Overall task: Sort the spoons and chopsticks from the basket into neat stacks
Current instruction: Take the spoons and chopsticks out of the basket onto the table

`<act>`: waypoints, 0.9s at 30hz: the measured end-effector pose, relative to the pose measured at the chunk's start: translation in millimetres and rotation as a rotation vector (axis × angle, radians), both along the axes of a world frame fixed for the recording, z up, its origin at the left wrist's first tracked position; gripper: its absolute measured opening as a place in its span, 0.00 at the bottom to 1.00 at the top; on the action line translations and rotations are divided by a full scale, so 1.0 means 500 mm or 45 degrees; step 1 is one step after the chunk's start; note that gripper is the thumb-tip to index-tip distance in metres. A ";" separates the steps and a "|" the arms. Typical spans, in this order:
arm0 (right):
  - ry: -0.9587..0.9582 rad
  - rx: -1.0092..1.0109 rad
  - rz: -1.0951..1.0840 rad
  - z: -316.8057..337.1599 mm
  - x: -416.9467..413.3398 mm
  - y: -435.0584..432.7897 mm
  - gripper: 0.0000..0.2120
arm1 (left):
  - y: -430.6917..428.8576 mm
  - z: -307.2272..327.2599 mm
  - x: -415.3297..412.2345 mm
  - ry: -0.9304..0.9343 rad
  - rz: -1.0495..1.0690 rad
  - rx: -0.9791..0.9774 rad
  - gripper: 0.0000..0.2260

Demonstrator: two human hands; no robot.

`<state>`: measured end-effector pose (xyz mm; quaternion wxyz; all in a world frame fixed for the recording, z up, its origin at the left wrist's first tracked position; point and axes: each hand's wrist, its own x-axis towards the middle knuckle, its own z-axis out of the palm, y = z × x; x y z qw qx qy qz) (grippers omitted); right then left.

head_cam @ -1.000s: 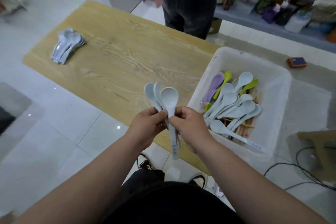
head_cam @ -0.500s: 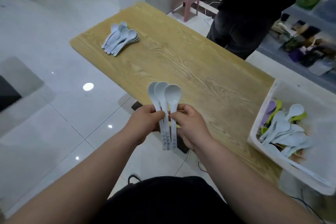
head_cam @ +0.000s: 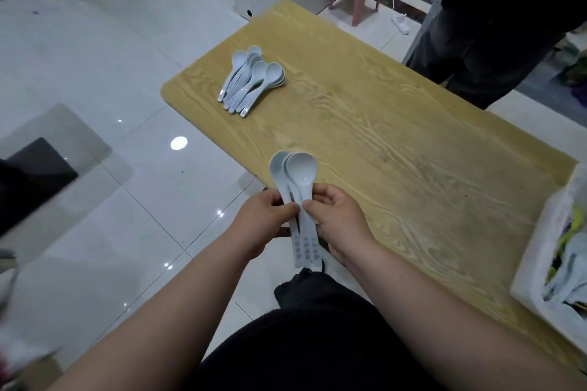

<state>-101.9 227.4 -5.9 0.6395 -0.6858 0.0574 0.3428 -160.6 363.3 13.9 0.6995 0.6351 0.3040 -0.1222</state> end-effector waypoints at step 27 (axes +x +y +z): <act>0.153 -0.283 -0.445 -0.149 0.485 0.439 0.11 | 0.589 -0.163 0.544 0.157 -0.158 0.452 0.08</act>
